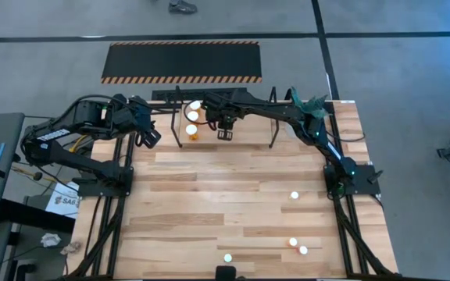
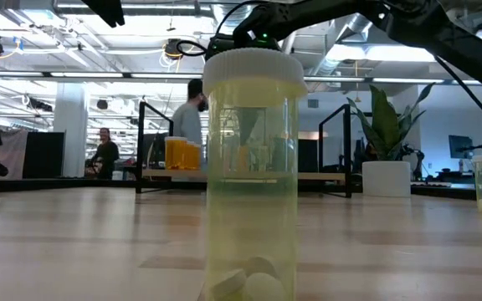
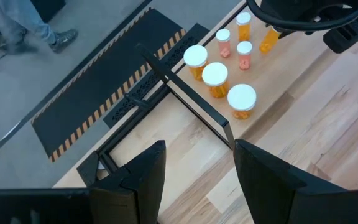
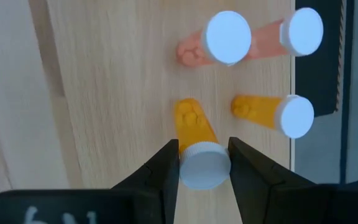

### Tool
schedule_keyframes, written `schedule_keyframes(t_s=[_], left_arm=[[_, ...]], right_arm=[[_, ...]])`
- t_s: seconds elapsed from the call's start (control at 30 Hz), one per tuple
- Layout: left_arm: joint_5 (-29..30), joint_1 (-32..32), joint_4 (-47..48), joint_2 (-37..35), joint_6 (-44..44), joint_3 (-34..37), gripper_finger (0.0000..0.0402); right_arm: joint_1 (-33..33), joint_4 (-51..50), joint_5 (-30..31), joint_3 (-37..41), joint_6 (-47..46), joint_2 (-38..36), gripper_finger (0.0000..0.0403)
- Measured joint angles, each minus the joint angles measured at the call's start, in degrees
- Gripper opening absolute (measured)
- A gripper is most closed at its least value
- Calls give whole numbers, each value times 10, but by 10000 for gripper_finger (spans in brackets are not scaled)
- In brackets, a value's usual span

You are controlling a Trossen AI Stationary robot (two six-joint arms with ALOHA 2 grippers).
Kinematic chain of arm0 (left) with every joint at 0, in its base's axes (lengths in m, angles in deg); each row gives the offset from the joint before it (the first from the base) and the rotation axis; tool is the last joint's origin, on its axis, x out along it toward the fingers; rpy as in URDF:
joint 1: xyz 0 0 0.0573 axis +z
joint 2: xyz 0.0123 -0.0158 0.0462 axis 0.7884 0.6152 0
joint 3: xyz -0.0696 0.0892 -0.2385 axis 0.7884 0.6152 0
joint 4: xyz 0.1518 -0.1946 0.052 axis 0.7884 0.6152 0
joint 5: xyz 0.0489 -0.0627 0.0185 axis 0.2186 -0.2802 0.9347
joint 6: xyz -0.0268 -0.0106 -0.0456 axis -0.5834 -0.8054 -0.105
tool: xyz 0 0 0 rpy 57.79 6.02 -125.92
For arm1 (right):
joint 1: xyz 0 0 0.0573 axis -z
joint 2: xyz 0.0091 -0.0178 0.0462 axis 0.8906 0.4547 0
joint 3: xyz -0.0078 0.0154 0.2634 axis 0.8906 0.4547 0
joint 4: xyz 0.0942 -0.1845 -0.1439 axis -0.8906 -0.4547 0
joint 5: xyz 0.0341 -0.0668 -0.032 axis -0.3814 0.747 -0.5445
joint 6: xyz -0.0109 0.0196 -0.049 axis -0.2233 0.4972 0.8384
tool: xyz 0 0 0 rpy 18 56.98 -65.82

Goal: Pick and place medicine bottles onto shelf by color
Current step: Put the top small orange pill bottle on the shelf aligned with the other small orange pill bottle

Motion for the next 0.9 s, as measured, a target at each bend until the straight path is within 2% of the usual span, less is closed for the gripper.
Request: schedule_keyframes(t_s=[0.43,0.9], left_arm=[[0,0,0,0,1,0,178],[0,0,0,0,3,0,178]], right_arm=[[0,23,0,0,128,-1,139],[1,18,0,11,136,-1,140]])
